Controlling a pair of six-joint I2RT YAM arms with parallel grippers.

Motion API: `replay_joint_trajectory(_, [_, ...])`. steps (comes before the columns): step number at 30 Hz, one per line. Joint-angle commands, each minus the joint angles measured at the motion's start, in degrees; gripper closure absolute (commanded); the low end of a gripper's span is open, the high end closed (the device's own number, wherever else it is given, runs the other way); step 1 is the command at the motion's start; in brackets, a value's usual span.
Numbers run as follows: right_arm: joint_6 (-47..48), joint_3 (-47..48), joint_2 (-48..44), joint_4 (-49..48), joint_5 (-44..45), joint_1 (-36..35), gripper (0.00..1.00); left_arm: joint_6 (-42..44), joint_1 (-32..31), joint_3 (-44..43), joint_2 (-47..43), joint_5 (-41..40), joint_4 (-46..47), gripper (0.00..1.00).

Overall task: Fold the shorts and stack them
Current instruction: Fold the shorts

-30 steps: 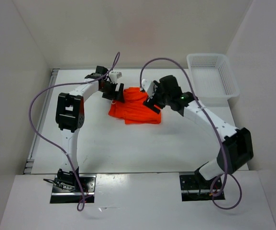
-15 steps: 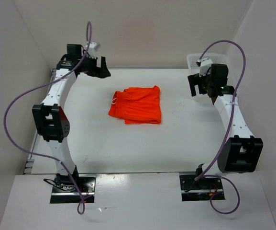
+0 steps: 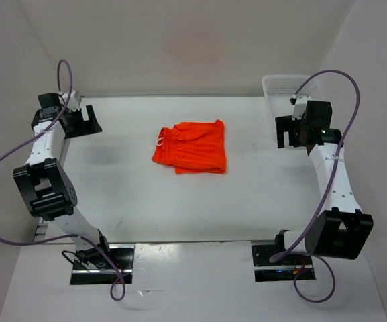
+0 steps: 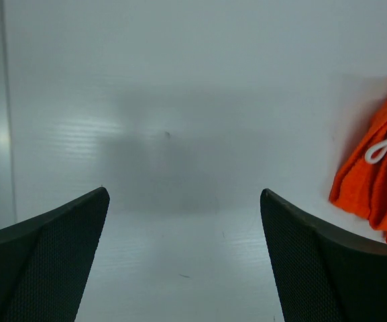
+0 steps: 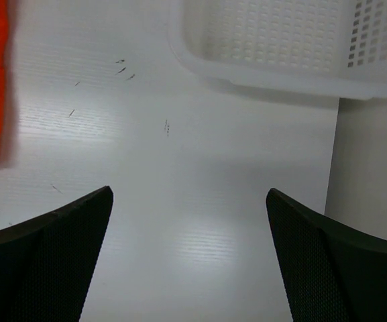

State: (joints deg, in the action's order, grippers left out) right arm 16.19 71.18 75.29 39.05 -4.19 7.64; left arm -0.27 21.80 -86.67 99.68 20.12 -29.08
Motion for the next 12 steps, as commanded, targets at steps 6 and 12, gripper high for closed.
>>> replay_joint_trajectory(6, [-7.5, -0.1, -4.3, -0.4, 6.7, -0.3, 0.00, 0.3, -1.9, 6.2, -5.5, -0.2, 1.9, 0.00])
replay_joint_trajectory(12, [-7.6, -2.4, -5.9, -2.6, 5.2, -0.3, 0.00, 0.3, -1.9, 6.2, -6.1, 1.0, 1.9, 0.00])
